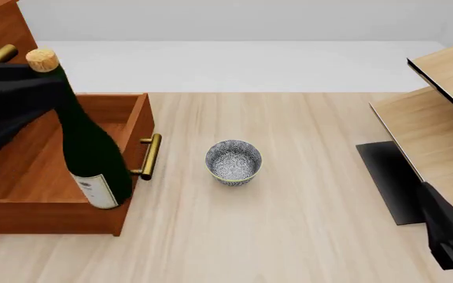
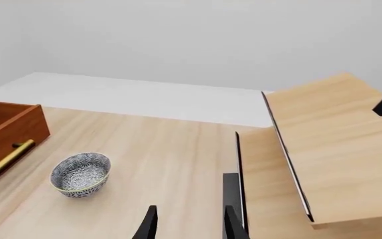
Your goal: Put the wine bottle in the bottom drawer of the cabinet.
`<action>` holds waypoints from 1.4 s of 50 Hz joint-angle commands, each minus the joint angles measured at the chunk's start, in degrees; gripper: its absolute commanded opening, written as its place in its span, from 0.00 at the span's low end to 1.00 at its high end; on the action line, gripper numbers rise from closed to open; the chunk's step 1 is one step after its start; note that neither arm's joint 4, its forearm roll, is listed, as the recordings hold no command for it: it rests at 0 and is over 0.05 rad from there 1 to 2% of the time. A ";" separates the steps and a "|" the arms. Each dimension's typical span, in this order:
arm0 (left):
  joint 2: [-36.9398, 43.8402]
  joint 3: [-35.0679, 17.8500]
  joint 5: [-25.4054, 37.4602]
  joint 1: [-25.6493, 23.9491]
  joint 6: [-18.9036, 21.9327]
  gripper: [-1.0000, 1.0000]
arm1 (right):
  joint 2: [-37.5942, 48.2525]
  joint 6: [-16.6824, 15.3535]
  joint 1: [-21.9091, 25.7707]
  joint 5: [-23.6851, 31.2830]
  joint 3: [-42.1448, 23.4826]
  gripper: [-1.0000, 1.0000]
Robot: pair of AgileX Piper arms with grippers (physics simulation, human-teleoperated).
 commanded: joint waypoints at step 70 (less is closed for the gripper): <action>16.11 -14.12 9.20 22.52 -1.46 0.00 | 2.72 -0.01 1.63 -2.71 0.39 1.00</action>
